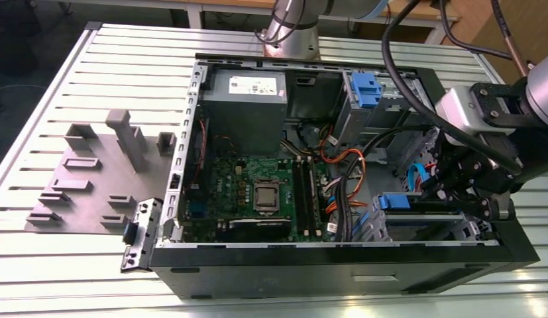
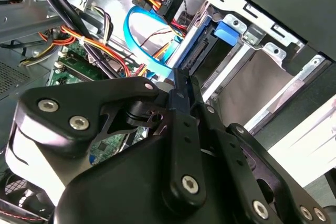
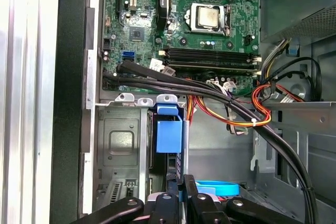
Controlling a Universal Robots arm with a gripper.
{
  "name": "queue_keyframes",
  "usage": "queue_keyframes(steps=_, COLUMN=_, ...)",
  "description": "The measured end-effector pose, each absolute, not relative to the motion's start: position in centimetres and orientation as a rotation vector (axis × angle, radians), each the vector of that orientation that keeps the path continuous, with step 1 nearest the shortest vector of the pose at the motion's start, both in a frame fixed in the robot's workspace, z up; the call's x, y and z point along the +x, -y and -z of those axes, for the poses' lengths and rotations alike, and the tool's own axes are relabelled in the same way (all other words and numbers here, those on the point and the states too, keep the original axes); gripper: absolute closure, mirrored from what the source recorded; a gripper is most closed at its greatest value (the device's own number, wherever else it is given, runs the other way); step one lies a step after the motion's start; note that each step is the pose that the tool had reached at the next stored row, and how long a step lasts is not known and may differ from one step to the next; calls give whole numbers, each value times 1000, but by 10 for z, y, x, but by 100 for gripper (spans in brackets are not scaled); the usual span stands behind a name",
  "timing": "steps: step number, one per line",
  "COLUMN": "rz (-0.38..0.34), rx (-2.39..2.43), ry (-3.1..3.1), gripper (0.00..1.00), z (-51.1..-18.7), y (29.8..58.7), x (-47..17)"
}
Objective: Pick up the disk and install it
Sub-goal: 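Insert the first disk wire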
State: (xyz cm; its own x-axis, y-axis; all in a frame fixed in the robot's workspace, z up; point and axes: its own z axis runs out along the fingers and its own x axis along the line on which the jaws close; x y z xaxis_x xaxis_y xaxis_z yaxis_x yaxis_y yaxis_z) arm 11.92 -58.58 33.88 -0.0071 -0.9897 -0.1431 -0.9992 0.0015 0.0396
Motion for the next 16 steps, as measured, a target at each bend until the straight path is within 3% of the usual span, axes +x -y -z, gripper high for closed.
queue_keyframes(steps=16, rz=-199, rx=-2160, ry=-2169, gripper=84, z=-335, y=588, x=119)
